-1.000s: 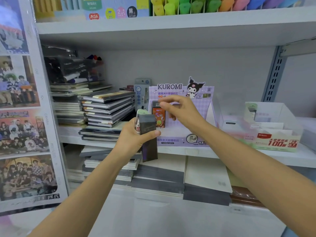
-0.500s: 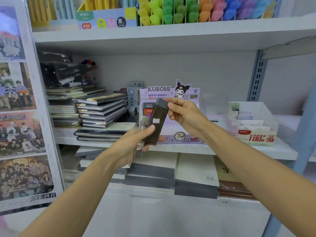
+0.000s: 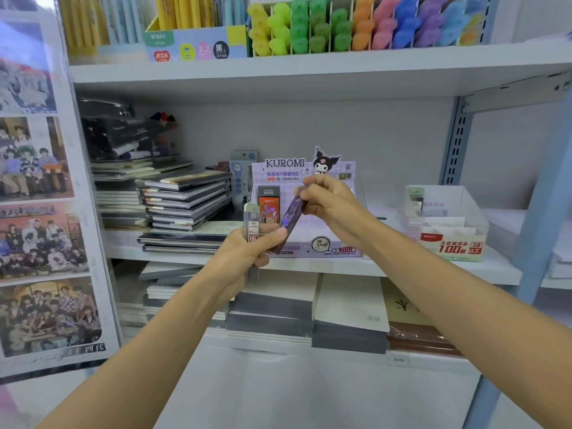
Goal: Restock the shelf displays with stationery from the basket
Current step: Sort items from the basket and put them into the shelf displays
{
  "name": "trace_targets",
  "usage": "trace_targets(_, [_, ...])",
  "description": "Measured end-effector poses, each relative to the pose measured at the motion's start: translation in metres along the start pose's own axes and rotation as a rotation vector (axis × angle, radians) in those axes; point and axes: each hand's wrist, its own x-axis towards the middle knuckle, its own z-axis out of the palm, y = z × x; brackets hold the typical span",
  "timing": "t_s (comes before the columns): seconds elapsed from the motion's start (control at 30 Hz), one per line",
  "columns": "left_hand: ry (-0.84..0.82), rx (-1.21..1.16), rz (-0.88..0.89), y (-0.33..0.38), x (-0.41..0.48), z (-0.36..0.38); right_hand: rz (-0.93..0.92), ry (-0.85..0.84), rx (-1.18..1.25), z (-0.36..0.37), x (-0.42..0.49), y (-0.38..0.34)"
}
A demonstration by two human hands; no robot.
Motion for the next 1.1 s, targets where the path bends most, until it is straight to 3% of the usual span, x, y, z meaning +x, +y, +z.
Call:
trace_targets(0.17, [0.139, 0.131, 0.013, -0.004, 0.0, -0.004, -0.005, -0.075, -0.019, 0.004, -0.005, 0.005])
trace_targets(0.27, [0.124, 0.122, 0.013, -0.004, -0.002, -0.007, 0.006, -0.116, -0.073, 0.005, -0.004, 0.004])
trace_targets(0.43, [0.105, -0.171, -0.11, 0.007, -0.001, -0.021, -0.135, 0.161, -0.083, 0.001, 0.019, -0.002])
trace_targets(0.53, [0.15, -0.216, -0.075, 0.009, 0.002, -0.032, -0.209, 0.264, -0.143, 0.0, 0.036, -0.001])
trace_targets(0.77, [0.111, 0.011, 0.046, -0.006, -0.003, -0.054, -0.283, 0.185, -0.424, 0.026, 0.051, 0.026])
trace_targets(1.1, [-0.009, 0.015, 0.049, -0.016, -0.002, -0.068, -0.288, 0.061, -0.639, 0.021, 0.064, 0.035])
